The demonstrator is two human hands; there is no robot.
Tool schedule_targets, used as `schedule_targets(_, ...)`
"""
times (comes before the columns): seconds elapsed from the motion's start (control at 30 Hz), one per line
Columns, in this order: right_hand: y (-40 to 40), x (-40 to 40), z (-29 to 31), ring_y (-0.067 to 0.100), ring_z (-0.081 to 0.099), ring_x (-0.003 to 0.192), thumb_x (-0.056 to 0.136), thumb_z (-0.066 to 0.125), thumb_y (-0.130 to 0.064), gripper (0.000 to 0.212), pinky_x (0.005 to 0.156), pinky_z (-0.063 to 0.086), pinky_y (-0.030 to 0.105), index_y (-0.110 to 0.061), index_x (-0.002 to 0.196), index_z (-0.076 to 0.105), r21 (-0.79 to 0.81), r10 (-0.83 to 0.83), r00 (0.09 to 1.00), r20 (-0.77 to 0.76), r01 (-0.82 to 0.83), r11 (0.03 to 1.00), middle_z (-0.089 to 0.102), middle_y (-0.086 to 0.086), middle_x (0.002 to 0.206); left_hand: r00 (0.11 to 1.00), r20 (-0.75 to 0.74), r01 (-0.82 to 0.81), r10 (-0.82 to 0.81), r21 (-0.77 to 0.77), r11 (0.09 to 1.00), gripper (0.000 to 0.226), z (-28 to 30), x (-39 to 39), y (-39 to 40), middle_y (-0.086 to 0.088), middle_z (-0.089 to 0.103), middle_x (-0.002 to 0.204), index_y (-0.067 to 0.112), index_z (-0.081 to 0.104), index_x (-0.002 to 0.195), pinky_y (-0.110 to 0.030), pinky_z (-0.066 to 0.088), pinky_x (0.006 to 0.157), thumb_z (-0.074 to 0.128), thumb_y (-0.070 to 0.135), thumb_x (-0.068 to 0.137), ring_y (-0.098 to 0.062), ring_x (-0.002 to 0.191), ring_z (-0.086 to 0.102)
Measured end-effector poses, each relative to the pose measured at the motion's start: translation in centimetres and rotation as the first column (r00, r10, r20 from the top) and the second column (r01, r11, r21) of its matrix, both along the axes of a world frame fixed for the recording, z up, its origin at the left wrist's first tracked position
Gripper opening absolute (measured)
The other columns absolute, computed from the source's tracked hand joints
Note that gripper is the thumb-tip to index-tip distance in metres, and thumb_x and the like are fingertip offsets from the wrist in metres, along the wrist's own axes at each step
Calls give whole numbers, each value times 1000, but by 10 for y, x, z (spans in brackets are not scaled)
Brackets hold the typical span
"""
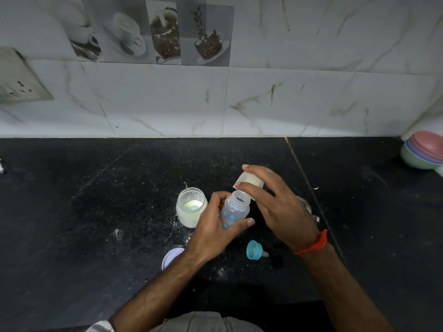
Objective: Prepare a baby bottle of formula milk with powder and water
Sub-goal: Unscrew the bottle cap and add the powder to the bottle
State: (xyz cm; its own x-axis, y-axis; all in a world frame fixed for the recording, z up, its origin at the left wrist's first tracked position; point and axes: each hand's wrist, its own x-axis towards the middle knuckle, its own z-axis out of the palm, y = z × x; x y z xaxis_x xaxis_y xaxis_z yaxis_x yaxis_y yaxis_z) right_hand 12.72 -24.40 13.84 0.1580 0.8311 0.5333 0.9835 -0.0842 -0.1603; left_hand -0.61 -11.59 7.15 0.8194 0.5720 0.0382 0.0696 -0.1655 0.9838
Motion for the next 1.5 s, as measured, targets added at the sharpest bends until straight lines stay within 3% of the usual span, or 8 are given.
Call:
schedule_targets(0.17,1,3,-1,29,46,143,91,63,12,47,122,36,32,-13,131,65,-17,12,1000,28,-12,1000,51,15,151,1000,17,14,-14,-16,1000,67,3,2,-2,8,66,120,33,50,122,-38,61,90,86,55,70,-9,109,68)
schedule_targets(0.37,1,8,-3,30,41,147,98,54,3,41,123,35,36,-14,135,61,-23,48,998,41,-47,999,47,16,154,1000,12,22,-22,-9,1000,68,3,3,-1,8,66,120,34,49,124,-38,61,91,85,57,71,-8,109,68)
schedule_targets(0.6,5,11,-9,34,42,147,94,60,8,50,122,37,39,-18,137,53,-2,63,997,54,-63,998,46,17,154,1000,7,13,-13,-4,1000,64,2,6,0,8,66,120,31,49,126,-34,61,90,89,42,77,-6,108,68)
schedule_targets(1.1,4,13,-10,29,40,147,111,33,-15,31,124,31,32,-15,133,56,71,25,1000,-8,-24,997,44,15,153,1000,-7,22,-22,21,1000,67,-2,10,2,11,66,121,32,49,127,-34,60,91,87,51,75,-6,111,67)
schedule_targets(1.27,3,14,-13,34,41,147,102,48,-3,37,122,37,41,-15,135,56,12,61,998,-1,-61,998,46,18,153,999,4,34,-35,13,999,69,0,9,0,11,66,122,33,49,127,-35,61,92,83,57,72,-6,112,67)
schedule_targets(1.37,3,13,-12,34,41,147,102,50,-6,36,123,34,38,-17,136,53,15,64,998,17,-65,998,45,17,153,999,7,32,-32,9,999,68,1,9,0,11,66,122,32,49,128,-34,61,92,85,54,74,-6,112,67)
schedule_targets(1.5,3,12,-14,34,38,148,93,64,10,51,124,28,30,-17,135,52,23,71,997,37,-72,997,40,14,155,999,13,30,-30,22,999,63,1,9,-1,10,65,121,28,49,128,-31,61,88,88,39,80,-5,109,67)
